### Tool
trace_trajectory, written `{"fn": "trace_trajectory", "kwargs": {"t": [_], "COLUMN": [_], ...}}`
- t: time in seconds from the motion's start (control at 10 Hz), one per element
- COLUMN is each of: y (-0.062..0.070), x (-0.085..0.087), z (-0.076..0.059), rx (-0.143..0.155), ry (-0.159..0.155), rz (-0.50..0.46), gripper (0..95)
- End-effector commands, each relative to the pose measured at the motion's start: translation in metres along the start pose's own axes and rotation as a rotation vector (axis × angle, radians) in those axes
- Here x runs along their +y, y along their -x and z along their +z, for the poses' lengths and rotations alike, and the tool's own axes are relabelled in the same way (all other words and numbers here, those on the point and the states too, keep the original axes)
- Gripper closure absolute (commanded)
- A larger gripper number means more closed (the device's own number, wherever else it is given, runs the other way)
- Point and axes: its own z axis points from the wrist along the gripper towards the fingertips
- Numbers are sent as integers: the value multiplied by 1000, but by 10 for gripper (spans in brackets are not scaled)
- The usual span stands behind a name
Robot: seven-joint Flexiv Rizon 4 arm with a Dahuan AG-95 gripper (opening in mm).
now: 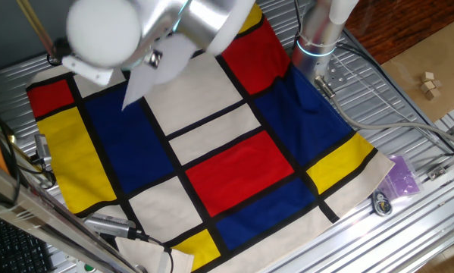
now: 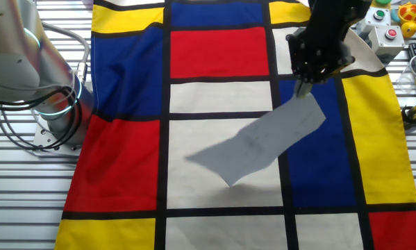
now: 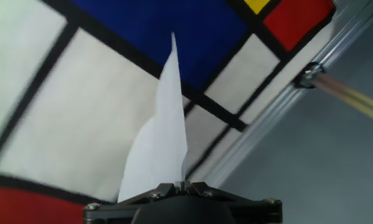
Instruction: Flip over and spread out the paper that is laid flat on the table
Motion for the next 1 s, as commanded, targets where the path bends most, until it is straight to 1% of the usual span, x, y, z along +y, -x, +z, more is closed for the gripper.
{"fn": "trace_trajectory", "kwargs": {"t": [0.1, 0.2, 0.3, 0.5, 0.6, 0.7, 0.8, 0.9, 1.0], "y": [16, 21, 24, 31, 35, 36, 39, 43, 46], "x": [24, 27, 30, 36, 40, 41, 44, 48, 52], "z": [6, 5, 4, 2, 1, 1, 0, -1, -2], "rx": [-2, -10, -13, -27, -31, -34, -52, -65, -72], "ry": [87, 134, 166, 262, 318, 338, 399, 450, 481], "rz": [105, 133, 152, 214, 244, 256, 284, 308, 324], "gripper": [950, 950, 950, 950, 950, 950, 950, 950, 950]}}
